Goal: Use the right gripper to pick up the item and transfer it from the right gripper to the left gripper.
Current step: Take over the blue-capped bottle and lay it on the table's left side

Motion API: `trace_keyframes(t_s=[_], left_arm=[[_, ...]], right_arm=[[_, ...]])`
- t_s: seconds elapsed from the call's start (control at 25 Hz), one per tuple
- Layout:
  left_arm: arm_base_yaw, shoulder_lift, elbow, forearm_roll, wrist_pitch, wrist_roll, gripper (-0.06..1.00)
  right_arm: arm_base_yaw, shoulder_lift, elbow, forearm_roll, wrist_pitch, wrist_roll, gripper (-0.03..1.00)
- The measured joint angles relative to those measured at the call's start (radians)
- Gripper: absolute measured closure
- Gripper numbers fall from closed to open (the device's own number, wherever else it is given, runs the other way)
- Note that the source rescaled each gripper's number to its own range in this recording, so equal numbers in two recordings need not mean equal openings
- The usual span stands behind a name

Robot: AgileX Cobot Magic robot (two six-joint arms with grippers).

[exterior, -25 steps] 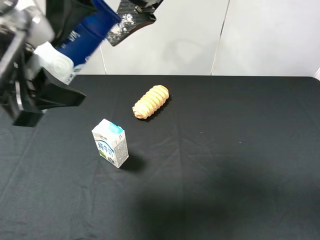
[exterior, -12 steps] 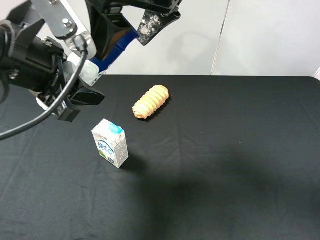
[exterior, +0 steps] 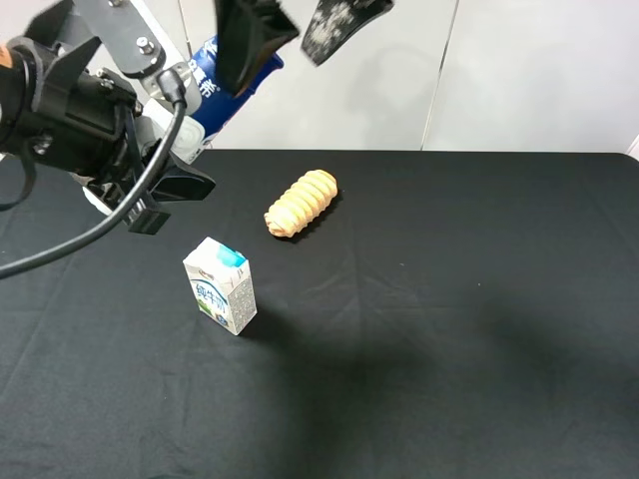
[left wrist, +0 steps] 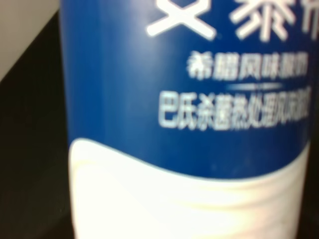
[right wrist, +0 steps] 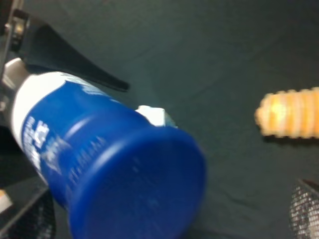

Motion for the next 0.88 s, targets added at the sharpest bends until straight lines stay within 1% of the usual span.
trace_keyframes(t_s=[0.24, 0.32, 0.48, 0.64, 0.88], left_arm=[[0.000, 0.026, 0.000, -0.003, -0.005, 0.002, 0.92], [0.000, 0.031, 0.000, -0.003, 0.000, 0.007, 0.92], [0.000, 0.034, 0.000, -0.003, 0.001, 0.007, 0.92], [0.000, 0.034, 0.000, -0.003, 0.002, 0.007, 0.92], [0.000, 0.034, 0.000, -0.003, 0.003, 0.007, 0.92]], right_arm=[[-0.016, -0.050, 0.007, -0.090, 0.002, 0.026, -0.03], [-0.016, -0.069, 0.007, -0.146, 0.001, 0.042, -0.03], [-0.019, -0.111, 0.007, -0.223, 0.000, 0.074, -0.03], [-0.019, -0.170, 0.047, -0.251, -0.002, 0.089, -0.03], [-0.019, -0.315, 0.219, -0.256, -0.002, 0.098, -0.03]])
